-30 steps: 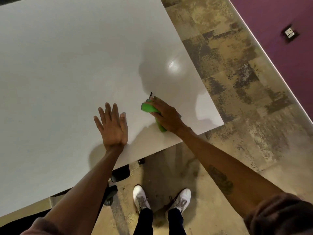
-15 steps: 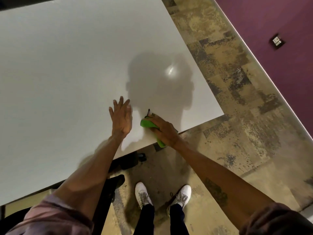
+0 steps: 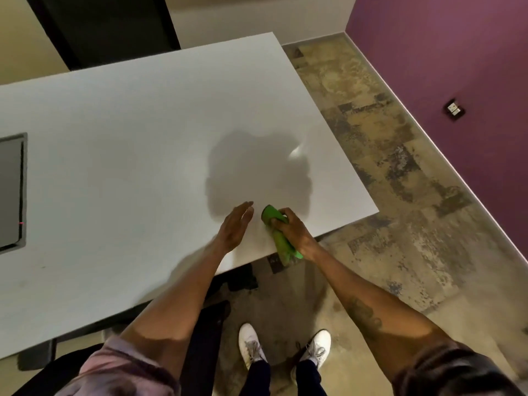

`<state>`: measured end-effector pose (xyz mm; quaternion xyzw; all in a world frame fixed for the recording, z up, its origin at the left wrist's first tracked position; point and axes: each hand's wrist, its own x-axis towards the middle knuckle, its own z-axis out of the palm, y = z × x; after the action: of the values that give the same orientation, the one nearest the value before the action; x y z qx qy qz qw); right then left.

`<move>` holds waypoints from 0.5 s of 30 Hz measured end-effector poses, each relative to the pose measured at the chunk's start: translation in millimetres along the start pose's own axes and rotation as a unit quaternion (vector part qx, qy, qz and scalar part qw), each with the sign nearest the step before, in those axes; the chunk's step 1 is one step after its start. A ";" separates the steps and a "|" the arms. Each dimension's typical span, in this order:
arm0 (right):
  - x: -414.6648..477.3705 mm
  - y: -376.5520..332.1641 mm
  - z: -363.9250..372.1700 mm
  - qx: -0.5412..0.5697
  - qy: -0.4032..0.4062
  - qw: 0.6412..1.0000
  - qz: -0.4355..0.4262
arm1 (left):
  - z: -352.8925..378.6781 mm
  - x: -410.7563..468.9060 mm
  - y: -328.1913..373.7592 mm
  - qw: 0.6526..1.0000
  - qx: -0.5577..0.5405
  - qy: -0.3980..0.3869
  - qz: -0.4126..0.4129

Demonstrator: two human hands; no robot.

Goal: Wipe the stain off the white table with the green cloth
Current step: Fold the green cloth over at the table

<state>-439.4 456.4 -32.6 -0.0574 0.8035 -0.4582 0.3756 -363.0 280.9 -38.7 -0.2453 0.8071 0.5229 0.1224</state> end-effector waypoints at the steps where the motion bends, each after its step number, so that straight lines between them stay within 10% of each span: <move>1: -2.7 -2.9 1.1 0.004 -0.003 1.000 0.000 | -5.2 -3.7 1.4 1.000 0.006 -0.008 0.013; 15: -22.0 -56.3 31.8 -0.180 -0.078 0.974 -0.116 | -72.0 -46.5 28.3 0.953 0.268 -0.063 0.125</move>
<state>-417.1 411.6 13.9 -0.2523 0.8289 -0.3405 0.3652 -334.1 237.6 35.1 -0.0675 0.9325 0.3128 0.1676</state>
